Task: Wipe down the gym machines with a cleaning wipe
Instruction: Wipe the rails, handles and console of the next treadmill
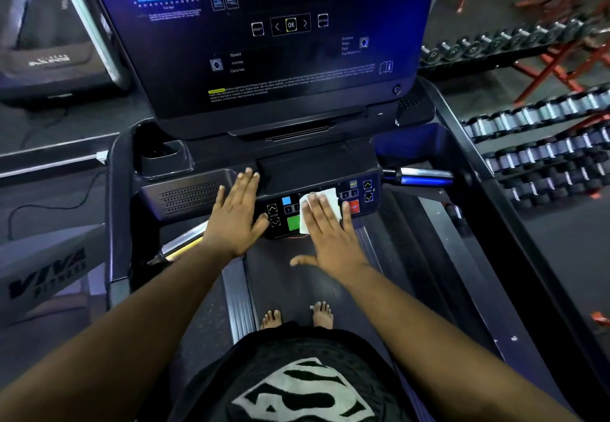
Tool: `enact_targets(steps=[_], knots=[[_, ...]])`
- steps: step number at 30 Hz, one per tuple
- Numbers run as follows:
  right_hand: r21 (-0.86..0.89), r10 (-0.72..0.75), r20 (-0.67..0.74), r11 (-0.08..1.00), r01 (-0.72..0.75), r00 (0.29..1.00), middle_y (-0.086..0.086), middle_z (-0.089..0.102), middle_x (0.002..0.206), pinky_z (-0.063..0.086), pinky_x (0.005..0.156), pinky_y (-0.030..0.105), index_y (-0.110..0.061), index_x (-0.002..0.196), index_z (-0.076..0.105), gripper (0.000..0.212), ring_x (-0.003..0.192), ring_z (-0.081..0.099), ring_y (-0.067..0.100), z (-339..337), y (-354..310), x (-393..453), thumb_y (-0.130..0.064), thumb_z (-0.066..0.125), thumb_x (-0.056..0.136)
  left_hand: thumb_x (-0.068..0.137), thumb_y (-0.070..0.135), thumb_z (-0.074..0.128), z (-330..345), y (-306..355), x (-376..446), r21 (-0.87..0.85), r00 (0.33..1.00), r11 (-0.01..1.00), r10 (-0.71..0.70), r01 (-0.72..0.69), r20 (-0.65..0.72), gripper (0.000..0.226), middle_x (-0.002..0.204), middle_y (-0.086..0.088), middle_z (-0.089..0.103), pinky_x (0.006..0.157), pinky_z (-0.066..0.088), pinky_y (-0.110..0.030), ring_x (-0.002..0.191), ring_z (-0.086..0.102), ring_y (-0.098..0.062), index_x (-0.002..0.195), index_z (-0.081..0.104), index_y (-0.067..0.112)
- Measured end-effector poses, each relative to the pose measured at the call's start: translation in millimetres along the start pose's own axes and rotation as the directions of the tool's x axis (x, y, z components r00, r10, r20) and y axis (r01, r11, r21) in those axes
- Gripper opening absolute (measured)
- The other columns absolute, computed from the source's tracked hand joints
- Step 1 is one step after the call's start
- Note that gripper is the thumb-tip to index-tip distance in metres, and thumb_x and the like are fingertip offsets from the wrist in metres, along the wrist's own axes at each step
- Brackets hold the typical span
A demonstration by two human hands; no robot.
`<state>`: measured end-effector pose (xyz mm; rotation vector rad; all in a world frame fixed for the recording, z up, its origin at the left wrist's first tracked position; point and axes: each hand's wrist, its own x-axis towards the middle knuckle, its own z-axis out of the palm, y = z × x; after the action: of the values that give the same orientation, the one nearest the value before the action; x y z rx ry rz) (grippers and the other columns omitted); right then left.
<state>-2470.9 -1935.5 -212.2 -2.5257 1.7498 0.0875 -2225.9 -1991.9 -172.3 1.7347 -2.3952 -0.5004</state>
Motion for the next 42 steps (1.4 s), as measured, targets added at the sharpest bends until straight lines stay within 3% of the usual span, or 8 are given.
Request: enact_targets(steps=[8, 12, 15, 21, 29, 35, 39, 42], knots=[[0.086, 0.311, -0.032, 0.948, -0.307, 0.950, 0.009, -0.012, 0.169, -0.010, 0.118, 0.064, -0.010, 0.161, -0.007, 0.125, 0.156, -0.011, 0.027, -5.1, 73.5, -8.4, -0.094, 0.020, 0.074, 0.094, 0.060, 0.020, -0.3, 48.4, 17.2, 0.222, 0.993, 0.968, 0.118, -0.113, -0.007, 0.081, 0.171, -0.004, 0.012, 0.125, 0.001, -0.057, 0.158, 0.004, -0.019, 0.163, 0.018, 0.019], [0.027, 0.102, 0.035, 0.994, -0.103, 0.994, 0.017, -0.005, 0.169, 0.008, 0.119, 0.069, -0.003, 0.160, 0.000, 0.129, 0.156, -0.005, 0.033, 2.7, 45.4, -7.4, -0.097, 0.013, 0.072, 0.093, 0.063, 0.016, 7.9, 64.7, 25.0, 0.276, 0.990, 0.951, 0.140, -0.140, 0.020, 0.084, 0.169, -0.006, 0.021, 0.126, 0.001, -0.055, 0.157, 0.010, -0.020, 0.162, 0.022, 0.015], [-0.002, -0.017, -0.040, 1.000, 0.017, 0.999, 0.010, -0.001, 0.170, 0.016, 0.119, 0.066, -0.009, 0.162, 0.000, 0.123, 0.157, 0.001, 0.027, 11.0, 37.3, -9.1, -0.094, 0.023, 0.075, 0.093, 0.064, 0.014, 10.2, 73.4, 28.3, 0.305, 0.992, 0.944, 0.124, -0.125, 0.020, 0.085, 0.168, -0.007, 0.022, 0.127, 0.000, -0.052, 0.157, 0.011, -0.021, 0.162, 0.021, 0.014], [-0.017, 0.114, -0.013, 0.993, -0.115, 0.993, 0.010, -0.002, 0.170, 0.009, 0.119, 0.069, -0.009, 0.162, 0.001, 0.120, 0.157, 0.001, 0.028, 13.9, 91.2, -21.3, -0.092, 0.019, 0.077, 0.092, 0.063, 0.014, 11.8, 82.7, 30.1, 0.325, 0.998, 0.944, 0.069, -0.062, -0.009, 0.084, 0.167, -0.005, 0.026, 0.127, 0.003, -0.051, 0.156, 0.015, -0.021, 0.161, 0.023, 0.015], [-0.056, 0.008, -0.153, 0.998, -0.017, 0.988, 0.009, -0.002, 0.170, 0.005, 0.122, 0.065, -0.011, 0.162, 0.003, 0.121, 0.157, -0.001, 0.026, -23.1, 95.8, 23.5, -0.089, 0.034, 0.075, 0.094, 0.061, 0.023, 18.5, 87.4, 27.8, 0.295, 0.995, 0.955, 0.046, -0.017, -0.089, 0.081, 0.163, -0.007, 0.035, 0.127, 0.006, -0.051, 0.155, 0.022, -0.024, 0.159, 0.031, 0.013], [-0.026, 0.073, -0.062, 0.997, -0.074, 0.995, 0.014, -0.006, 0.170, 0.017, 0.118, 0.068, -0.006, 0.161, 0.000, 0.123, 0.157, -0.001, 0.031, 16.6, 106.6, -24.4, -0.093, 0.019, 0.076, 0.096, 0.061, 0.024, 19.6, 86.7, 28.5, 0.281, 0.994, 0.960, 0.043, -0.013, -0.098, 0.079, 0.163, -0.008, 0.036, 0.127, 0.006, -0.051, 0.154, 0.023, -0.025, 0.158, 0.031, 0.013], [0.068, 0.138, -0.093, 0.989, -0.132, 0.986, 0.013, -0.008, 0.169, 0.004, 0.121, 0.067, -0.007, 0.161, -0.004, 0.123, 0.156, -0.008, 0.029, -5.6, 108.0, -1.6, -0.093, 0.017, 0.076, 0.096, 0.060, 0.025, 20.3, 89.6, 32.4, 0.285, 0.995, 0.959, 0.035, -0.006, -0.099, 0.078, 0.163, -0.008, 0.035, 0.125, 0.006, -0.056, 0.154, 0.023, -0.025, 0.158, 0.033, 0.013], [0.127, 0.203, -0.128, 0.974, -0.187, 0.971, 0.014, 0.012, 0.168, 0.000, 0.122, 0.064, -0.006, 0.160, 0.015, 0.120, 0.157, 0.001, 0.031, -33.2, 103.9, 26.3, -0.091, 0.024, 0.076, 0.096, 0.059, 0.029, 20.4, 99.3, 38.0, 0.284, 0.992, 0.957, 0.083, -0.052, -0.095, 0.077, 0.163, -0.008, 0.035, 0.124, 0.007, -0.060, 0.154, 0.024, -0.024, 0.157, 0.035, 0.013]])
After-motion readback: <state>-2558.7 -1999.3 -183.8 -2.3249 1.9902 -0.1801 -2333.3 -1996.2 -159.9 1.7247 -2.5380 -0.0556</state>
